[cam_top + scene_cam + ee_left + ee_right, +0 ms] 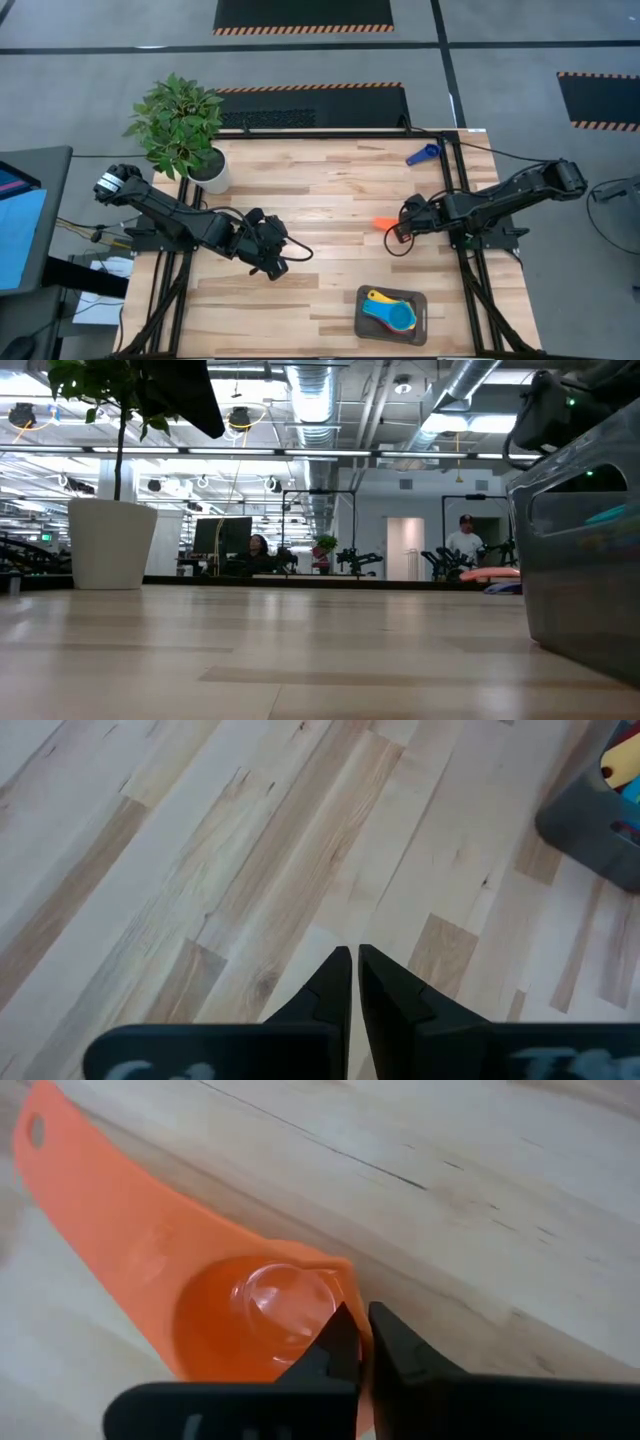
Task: Nest measuring cups in basket
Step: Stack the orange measuring cup on top of the light blue measuring cup in the black bin
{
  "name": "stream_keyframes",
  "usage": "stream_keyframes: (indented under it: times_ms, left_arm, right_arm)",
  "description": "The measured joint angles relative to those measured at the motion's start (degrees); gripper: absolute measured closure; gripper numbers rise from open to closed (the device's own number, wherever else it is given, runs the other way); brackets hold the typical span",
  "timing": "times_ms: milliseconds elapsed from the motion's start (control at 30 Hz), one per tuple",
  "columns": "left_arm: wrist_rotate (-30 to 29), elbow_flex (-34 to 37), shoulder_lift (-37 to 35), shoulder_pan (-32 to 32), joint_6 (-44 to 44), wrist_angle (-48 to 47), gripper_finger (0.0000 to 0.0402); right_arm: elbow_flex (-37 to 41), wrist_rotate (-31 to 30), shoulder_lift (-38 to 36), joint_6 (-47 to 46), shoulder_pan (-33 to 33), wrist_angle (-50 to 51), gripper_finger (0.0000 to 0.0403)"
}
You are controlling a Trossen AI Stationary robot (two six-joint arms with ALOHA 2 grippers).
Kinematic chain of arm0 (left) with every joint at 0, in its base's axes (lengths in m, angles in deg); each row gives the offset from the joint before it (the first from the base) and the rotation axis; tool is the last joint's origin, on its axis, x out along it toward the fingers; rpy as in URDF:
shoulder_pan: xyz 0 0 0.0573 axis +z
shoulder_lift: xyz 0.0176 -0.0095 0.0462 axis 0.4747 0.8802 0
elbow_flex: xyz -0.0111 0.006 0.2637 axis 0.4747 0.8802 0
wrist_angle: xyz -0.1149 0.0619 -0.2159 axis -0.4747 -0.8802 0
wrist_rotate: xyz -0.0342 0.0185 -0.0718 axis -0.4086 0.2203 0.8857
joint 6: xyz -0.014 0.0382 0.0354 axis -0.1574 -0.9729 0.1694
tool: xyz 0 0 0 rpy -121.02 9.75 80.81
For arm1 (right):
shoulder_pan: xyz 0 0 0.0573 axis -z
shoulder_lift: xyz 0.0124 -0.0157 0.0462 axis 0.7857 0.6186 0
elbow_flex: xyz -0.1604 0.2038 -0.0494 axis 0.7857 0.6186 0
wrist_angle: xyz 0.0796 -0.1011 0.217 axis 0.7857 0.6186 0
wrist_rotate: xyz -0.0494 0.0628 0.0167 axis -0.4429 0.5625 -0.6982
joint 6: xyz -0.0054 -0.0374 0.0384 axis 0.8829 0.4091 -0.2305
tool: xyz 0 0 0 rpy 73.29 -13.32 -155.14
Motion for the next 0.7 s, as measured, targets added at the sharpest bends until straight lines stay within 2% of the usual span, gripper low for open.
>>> stream_keyframes:
  times_ms: [167, 400, 500, 600, 700]
  left_arm:
    - [0.00, 0.00, 0.00, 0.00, 0.00, -0.02, 0.0391]
    - [0.11, 0.00, 0.00, 0.00, -0.60, -0.02, 0.0391]
    - [0.17, 0.00, 0.00, 0.00, -0.61, -0.09, 0.0391]
    - [0.20, 0.00, 0.00, 0.00, -0.63, -0.20, 0.0391]
    - [0.22, 0.00, 0.00, -0.02, -1.06, -0.20, 0.0391]
  right_arm:
    - [-1.90, 0.26, -0.06, 1.29, -0.94, -3.70, 0.0393]
    - [-12.71, 0.26, -0.09, 6.95, -4.18, -3.54, 0.0394]
    - [-18.68, 0.28, -0.11, 7.82, -8.11, -3.22, 0.0394]
    - [-24.28, 0.37, -0.13, 3.17, -13.60, -1.32, 0.0394]
    - [-28.78, -2.71, -0.11, -2.15, -20.82, -0.94, 0.0394]
